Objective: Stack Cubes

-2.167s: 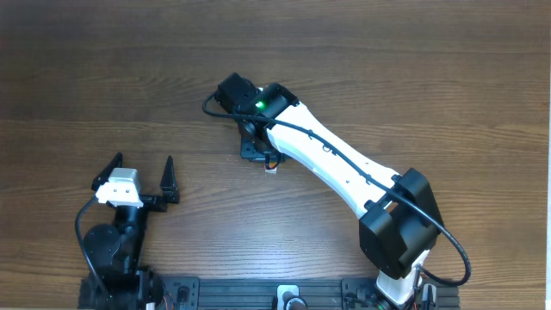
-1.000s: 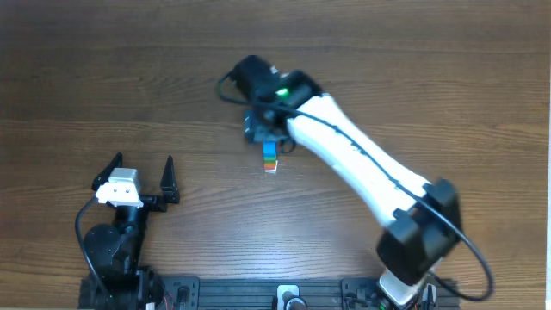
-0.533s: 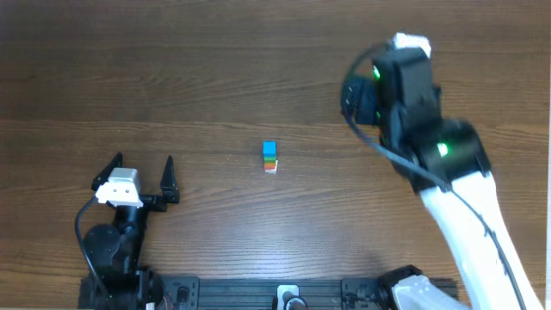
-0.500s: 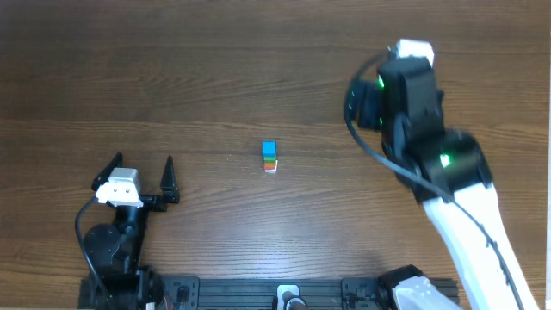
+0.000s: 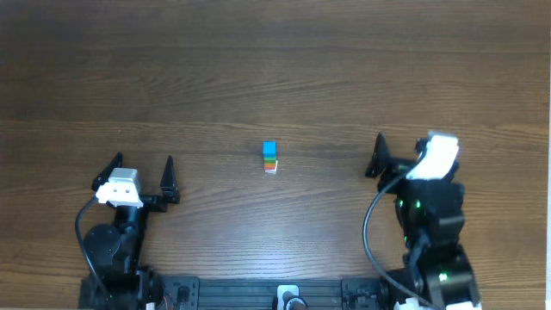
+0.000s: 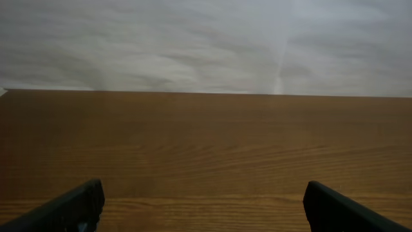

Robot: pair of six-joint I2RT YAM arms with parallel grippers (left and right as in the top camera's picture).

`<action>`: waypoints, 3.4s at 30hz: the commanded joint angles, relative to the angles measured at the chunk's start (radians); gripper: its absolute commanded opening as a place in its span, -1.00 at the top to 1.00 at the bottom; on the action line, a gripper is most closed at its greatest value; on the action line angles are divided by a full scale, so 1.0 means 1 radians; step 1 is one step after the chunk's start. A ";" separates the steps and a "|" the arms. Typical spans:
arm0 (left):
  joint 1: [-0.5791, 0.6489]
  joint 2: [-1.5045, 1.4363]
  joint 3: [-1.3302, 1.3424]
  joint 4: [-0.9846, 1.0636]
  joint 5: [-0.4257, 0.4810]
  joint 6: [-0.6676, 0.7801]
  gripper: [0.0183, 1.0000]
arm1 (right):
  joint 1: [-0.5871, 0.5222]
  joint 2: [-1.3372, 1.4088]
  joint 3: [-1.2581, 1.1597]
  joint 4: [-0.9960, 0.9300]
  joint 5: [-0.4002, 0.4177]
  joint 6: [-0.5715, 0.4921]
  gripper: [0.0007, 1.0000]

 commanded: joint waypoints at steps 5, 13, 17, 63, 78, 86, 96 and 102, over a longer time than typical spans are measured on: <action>0.005 -0.006 -0.006 0.000 -0.005 0.015 -1.00 | -0.014 -0.330 -0.259 0.102 -0.042 -0.041 -0.98; 0.005 -0.006 -0.006 0.000 -0.005 0.015 -1.00 | -0.085 -0.480 -0.378 0.148 -0.157 -0.082 -0.99; 0.005 -0.006 -0.006 0.000 -0.005 0.015 -1.00 | -0.092 -0.484 -0.415 0.216 -0.204 -0.109 -0.98; 0.005 -0.006 -0.006 0.000 -0.005 0.015 -1.00 | -0.092 -0.484 -0.467 0.245 -0.222 -0.179 -0.99; 0.005 -0.006 -0.006 0.000 -0.005 0.015 -1.00 | -0.092 -0.484 -0.467 0.245 -0.222 -0.179 -0.98; 0.005 -0.006 -0.006 0.000 -0.005 0.015 -1.00 | -0.092 -0.484 -0.467 0.245 -0.222 -0.179 -0.99; 0.005 -0.006 -0.006 0.000 -0.005 0.015 -1.00 | -0.092 -0.484 -0.467 0.244 -0.222 -0.179 -0.98; 0.005 -0.006 -0.006 0.000 -0.005 0.015 -1.00 | -0.092 -0.484 -0.467 0.244 -0.222 -0.179 -0.99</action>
